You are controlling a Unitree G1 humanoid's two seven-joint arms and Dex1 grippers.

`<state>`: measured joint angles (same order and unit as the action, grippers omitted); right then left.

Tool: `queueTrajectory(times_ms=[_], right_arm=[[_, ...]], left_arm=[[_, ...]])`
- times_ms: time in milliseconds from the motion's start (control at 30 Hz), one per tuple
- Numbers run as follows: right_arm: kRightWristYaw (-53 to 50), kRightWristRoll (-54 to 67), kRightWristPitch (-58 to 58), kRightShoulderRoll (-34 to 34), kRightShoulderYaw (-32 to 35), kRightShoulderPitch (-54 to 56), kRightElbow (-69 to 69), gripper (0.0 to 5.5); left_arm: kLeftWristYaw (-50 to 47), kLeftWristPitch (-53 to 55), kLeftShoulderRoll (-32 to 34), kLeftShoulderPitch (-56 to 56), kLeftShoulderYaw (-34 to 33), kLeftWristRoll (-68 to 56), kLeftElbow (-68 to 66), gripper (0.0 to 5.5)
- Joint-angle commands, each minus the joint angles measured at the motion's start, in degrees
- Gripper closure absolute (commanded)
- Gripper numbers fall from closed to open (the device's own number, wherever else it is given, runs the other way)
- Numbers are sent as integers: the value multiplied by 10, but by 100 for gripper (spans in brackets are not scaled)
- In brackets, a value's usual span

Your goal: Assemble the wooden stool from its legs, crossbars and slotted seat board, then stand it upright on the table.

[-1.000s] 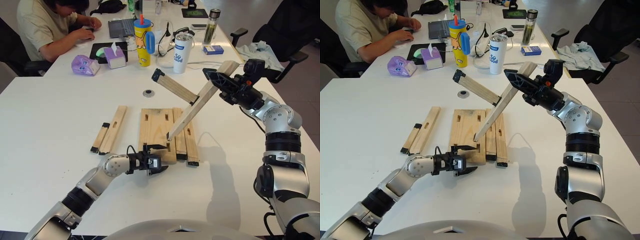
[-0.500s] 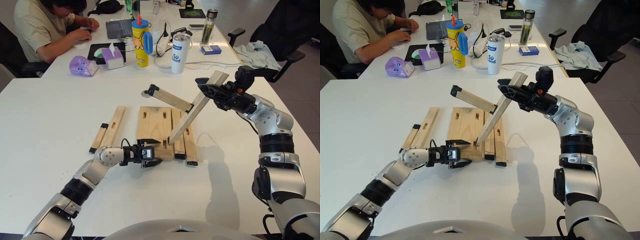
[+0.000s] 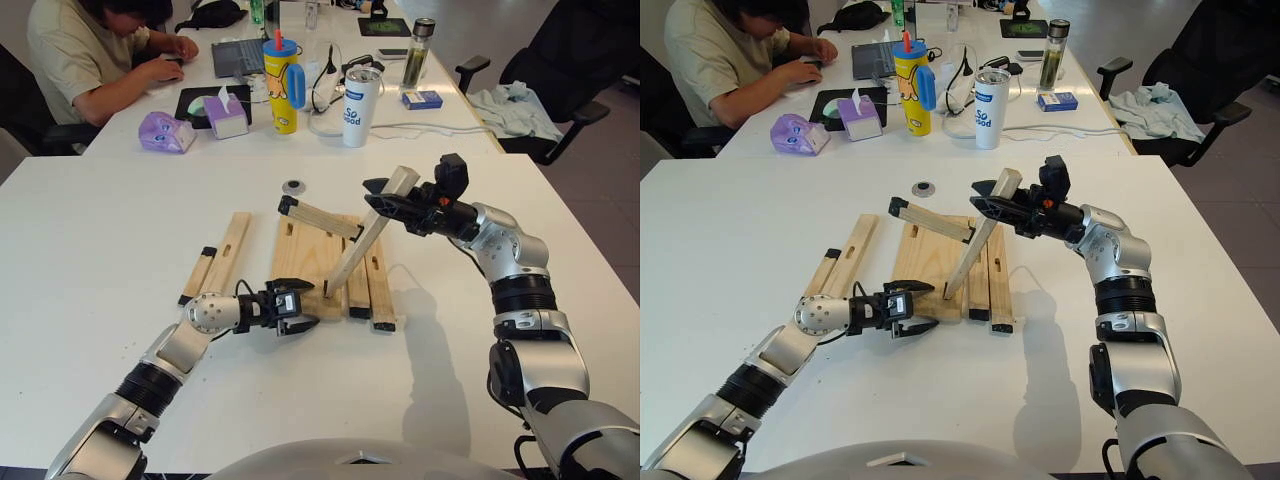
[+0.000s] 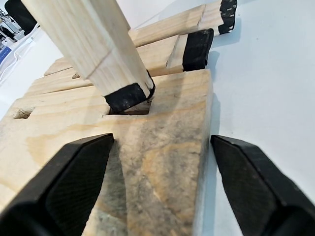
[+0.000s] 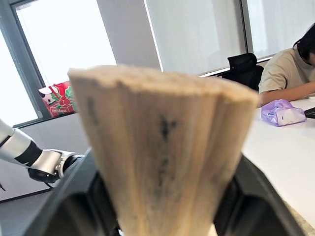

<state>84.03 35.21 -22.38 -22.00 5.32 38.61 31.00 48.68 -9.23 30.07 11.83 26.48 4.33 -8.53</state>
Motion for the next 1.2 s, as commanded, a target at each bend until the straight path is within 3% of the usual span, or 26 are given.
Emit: queueTrajectory(times_ms=[33,500,800,967,1000,1200], right_arm=[[0,-32,40,4,-14,-5,14,346],[-9,-89,101,-11,-84,-17,-69,346],[-66,-152,182,-14,-151,-169,-148,346],[-87,-159,212,-3,-166,-130,-104,346],[-85,-148,200,3,-165,-116,-95,309],[-100,-134,213,3,-127,-74,-92,216]], left_arm=[[23,72,18,-54,28,31,-37,185],[-4,96,10,-89,49,47,-29,185],[-56,128,-19,-96,42,42,-30,185],[-81,160,-35,-103,43,46,-30,185],[-87,169,-40,-102,43,48,-31,185],[-131,215,-75,-97,41,54,-53,185]])
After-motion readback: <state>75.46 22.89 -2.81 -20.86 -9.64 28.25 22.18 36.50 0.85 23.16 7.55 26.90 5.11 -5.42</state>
